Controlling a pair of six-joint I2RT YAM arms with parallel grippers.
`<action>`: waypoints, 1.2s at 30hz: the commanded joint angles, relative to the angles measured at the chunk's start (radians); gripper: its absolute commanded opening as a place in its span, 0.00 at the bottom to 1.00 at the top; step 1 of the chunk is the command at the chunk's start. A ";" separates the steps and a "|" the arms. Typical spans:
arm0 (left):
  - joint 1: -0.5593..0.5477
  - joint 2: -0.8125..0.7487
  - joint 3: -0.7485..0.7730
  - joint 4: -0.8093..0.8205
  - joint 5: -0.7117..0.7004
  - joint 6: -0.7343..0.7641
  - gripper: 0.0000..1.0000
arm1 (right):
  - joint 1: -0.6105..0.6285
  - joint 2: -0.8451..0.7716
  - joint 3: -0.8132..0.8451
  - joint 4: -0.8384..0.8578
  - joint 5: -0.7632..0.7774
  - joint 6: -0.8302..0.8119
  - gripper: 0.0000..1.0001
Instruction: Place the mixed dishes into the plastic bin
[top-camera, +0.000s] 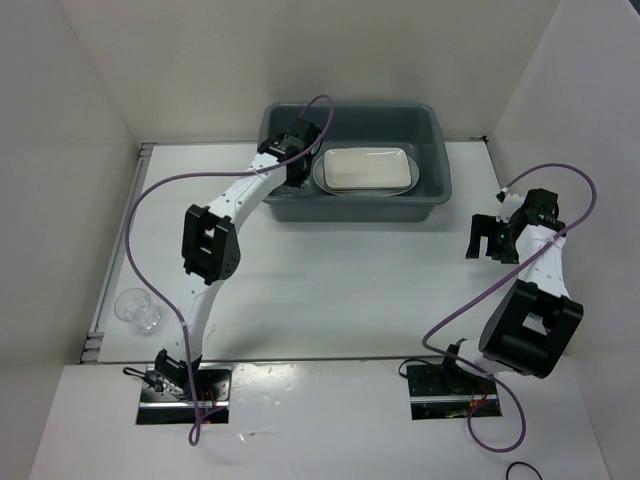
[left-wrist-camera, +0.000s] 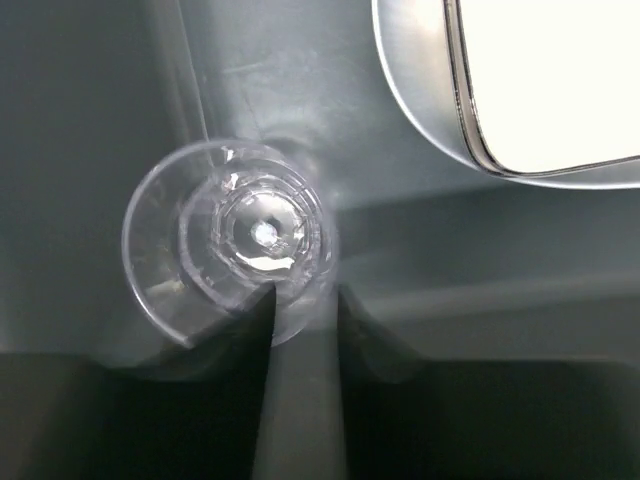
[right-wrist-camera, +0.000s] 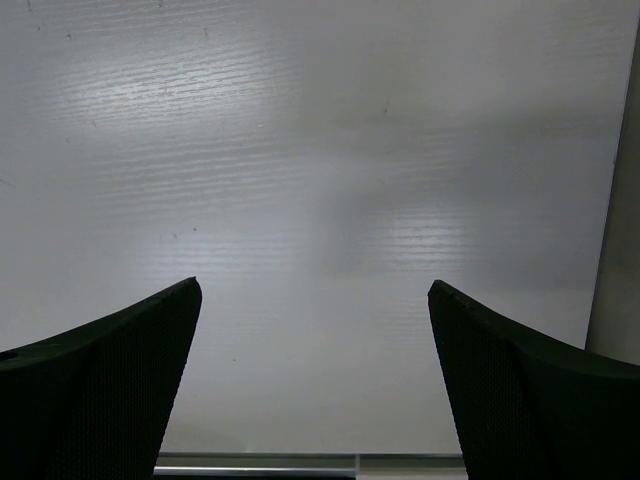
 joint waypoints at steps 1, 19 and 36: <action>-0.018 0.000 -0.002 -0.002 0.001 0.028 0.42 | 0.007 -0.020 0.004 0.035 0.010 -0.003 0.99; -0.015 -0.578 -0.156 -0.412 -0.532 -0.530 1.00 | 0.007 -0.043 0.004 0.026 -0.021 -0.013 0.99; 0.588 -1.139 -1.217 -0.196 -0.246 -0.733 1.00 | 0.046 -0.044 0.004 0.015 -0.054 -0.033 0.99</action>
